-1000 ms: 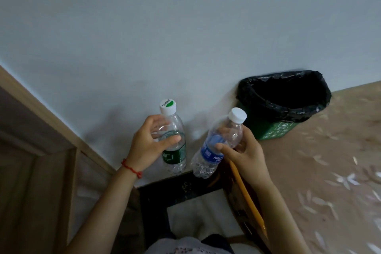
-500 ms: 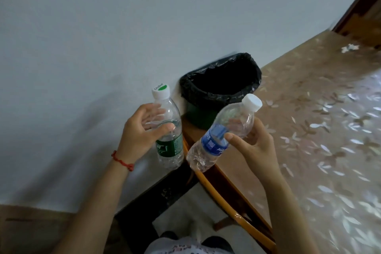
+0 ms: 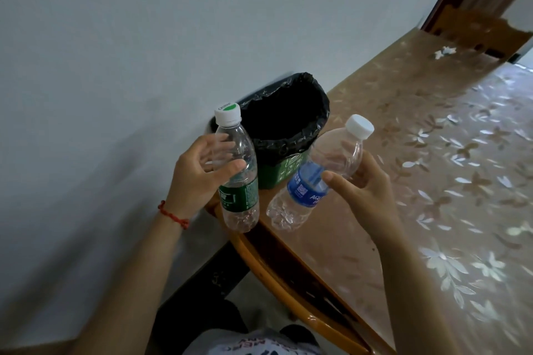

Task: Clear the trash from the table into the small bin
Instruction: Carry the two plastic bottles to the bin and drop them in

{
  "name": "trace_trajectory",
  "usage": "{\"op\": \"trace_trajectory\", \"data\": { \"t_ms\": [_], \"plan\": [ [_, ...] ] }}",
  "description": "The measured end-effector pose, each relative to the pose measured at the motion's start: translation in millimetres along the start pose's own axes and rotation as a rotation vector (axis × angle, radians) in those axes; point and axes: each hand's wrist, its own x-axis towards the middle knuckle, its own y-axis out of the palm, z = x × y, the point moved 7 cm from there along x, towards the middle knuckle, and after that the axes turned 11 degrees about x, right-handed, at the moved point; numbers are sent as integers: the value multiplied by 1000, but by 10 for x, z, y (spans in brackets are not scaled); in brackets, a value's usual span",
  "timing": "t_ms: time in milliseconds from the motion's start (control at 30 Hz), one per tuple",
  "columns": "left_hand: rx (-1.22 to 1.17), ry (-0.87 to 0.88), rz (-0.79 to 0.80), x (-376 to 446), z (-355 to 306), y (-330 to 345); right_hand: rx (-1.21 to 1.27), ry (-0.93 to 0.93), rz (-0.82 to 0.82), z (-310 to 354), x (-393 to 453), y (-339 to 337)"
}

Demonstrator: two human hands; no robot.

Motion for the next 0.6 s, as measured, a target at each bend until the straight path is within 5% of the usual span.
{"op": "trace_trajectory", "data": {
  "t_ms": [600],
  "plan": [
    [-27, -19, 83, 495, 281, -47, -68, 48, -99, 150, 804, -26]
  ]
}}
